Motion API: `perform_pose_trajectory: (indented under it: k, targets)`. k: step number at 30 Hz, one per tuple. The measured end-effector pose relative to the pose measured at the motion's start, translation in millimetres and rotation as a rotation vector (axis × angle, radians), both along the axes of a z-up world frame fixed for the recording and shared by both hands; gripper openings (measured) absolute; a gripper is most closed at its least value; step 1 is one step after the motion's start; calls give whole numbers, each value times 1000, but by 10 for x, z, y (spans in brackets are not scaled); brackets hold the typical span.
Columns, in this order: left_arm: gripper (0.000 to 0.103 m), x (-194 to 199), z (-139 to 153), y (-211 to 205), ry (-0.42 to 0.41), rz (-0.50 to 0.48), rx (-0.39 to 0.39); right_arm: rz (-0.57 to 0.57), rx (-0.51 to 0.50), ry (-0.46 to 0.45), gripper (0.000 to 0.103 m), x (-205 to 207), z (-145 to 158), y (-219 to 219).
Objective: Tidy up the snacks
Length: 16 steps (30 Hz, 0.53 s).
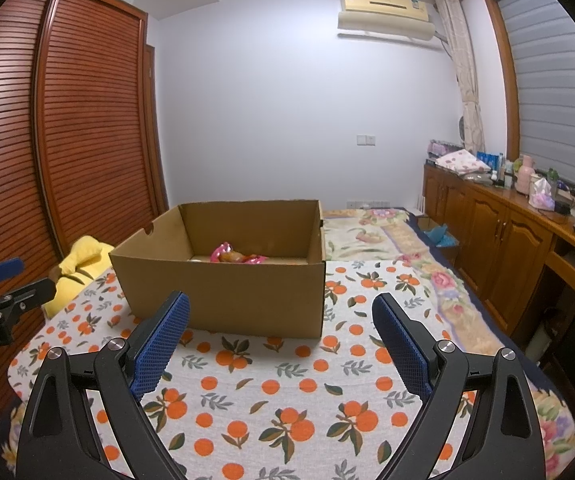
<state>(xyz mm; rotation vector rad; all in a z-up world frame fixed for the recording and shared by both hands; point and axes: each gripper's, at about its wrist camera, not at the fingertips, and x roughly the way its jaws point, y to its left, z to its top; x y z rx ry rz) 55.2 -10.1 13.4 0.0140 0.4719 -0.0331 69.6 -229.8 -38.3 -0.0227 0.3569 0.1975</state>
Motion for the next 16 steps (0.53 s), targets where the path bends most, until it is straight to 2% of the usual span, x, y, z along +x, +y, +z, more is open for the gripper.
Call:
perform_pose_trajectory:
  k: [16]
  targets:
    - [101, 2, -6, 9, 0, 1, -1, 1, 0, 1, 94, 5, 7, -6]
